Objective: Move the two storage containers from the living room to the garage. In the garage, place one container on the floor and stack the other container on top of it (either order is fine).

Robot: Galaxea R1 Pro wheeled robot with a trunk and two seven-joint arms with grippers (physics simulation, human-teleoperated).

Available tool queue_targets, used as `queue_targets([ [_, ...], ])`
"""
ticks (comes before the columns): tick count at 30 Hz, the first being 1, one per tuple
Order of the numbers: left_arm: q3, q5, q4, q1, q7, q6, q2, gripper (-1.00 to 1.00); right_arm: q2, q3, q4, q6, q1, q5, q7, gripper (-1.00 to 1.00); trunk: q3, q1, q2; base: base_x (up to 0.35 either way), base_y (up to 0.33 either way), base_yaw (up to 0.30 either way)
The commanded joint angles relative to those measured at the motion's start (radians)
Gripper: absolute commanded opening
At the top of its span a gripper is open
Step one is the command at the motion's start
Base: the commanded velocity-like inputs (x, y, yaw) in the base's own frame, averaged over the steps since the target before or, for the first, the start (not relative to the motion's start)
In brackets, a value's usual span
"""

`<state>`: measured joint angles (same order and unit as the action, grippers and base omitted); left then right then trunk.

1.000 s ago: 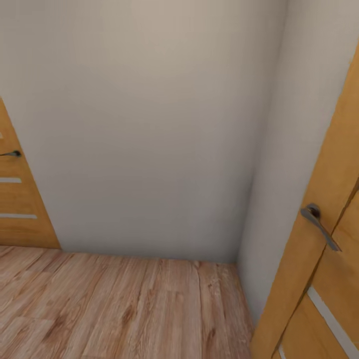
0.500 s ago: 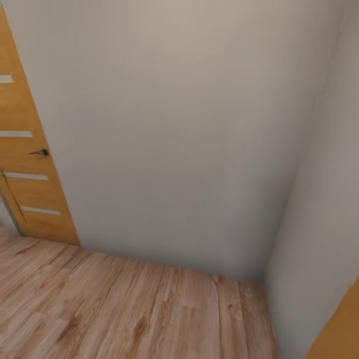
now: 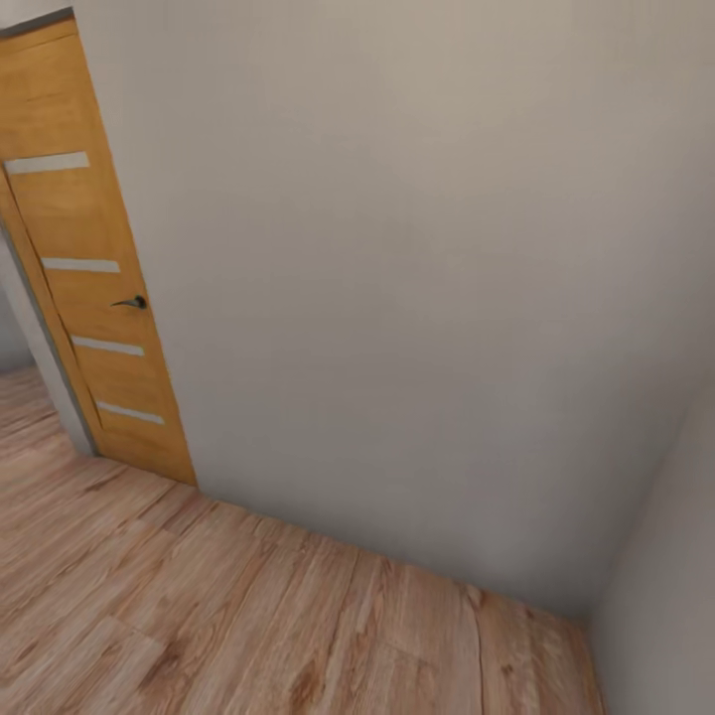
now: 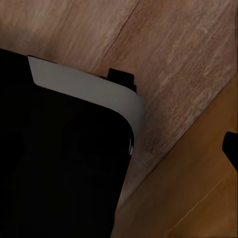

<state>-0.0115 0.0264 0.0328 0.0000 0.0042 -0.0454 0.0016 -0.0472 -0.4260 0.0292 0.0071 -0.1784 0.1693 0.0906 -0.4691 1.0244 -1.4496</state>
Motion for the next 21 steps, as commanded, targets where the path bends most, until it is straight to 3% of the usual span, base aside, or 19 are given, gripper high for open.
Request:
queue_targets([
  [1, -0.001, 0.003, 0.001, 0.0, 0.0, -0.002, 0.0, 1.0, 0.0, -0.008, 0.001, -0.002, -0.001, 0.01, 0.004, 1.0, -0.001, 0.001, 0.0, 0.319, 0.0, 0.269],
  [12, -0.001, 0.003, 0.001, 0.0, 0.0, -0.002, 0.0, 1.0, -0.001, -0.007, 0.002, -0.047, -0.001, 0.012, 0.002, 1.0, -0.001, 0.001, 0.0, 0.285, 0.0, 0.272],
  [20, -0.001, 0.003, 0.001, 0.0, 0.001, -0.002, 0.001, 1.0, -0.001, -0.007, 0.003, -0.063, -0.001, 0.013, -0.001, 1.0, -0.001, 0.001, 0.0, 0.047, 0.0, 0.287],
  [21, -0.001, 0.018, 0.001, 0.0, 0.002, -0.002, 0.001, 1.0, 0.0, -0.007, 0.003, -0.064, -0.001, 0.014, -0.002, 1.0, -0.001, 0.001, 0.0, 0.001, 0.0, 0.288],
])
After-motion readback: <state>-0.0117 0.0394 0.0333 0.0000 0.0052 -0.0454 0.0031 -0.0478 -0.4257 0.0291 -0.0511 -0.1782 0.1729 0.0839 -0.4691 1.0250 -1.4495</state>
